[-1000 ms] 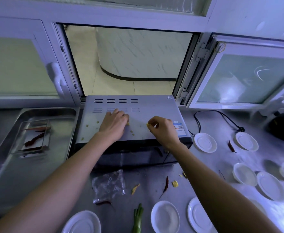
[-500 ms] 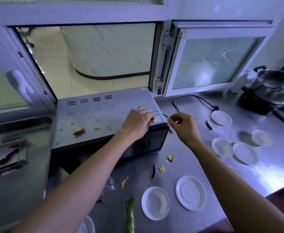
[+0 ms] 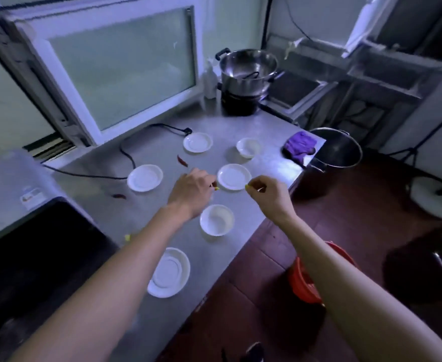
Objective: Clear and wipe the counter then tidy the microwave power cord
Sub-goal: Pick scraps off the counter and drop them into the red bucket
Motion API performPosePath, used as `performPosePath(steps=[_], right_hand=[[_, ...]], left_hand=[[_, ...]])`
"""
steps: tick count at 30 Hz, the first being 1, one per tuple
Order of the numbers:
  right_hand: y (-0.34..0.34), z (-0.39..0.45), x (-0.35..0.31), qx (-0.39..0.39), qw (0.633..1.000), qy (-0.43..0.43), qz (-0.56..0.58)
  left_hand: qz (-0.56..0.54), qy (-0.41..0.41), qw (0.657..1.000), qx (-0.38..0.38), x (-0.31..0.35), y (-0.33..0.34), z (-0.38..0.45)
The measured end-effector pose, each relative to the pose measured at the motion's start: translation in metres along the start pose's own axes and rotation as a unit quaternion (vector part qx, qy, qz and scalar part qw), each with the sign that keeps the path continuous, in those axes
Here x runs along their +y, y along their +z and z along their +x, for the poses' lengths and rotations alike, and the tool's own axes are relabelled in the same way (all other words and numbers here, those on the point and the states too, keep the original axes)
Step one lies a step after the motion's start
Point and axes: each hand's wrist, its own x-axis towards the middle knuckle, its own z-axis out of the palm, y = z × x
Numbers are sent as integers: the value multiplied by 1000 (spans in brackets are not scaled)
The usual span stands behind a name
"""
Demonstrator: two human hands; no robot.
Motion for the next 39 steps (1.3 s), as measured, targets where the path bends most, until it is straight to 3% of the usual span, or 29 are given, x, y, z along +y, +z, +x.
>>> performPosePath(steps=[8, 16, 24, 39], right_hand=[[-120, -52, 160, 89, 986, 143, -1], [-179, -101, 255, 139, 950, 279, 3], [-188, -87, 343, 132, 914, 385, -10], [-148, -48, 479, 50, 851, 521, 49]], left_hand=[[-48, 91, 989, -108, 169, 100, 59], [-65, 189, 962, -185, 274, 181, 92], [-98, 208, 933, -276, 312, 274, 137], [-97, 101, 875, -463, 338, 434, 183]])
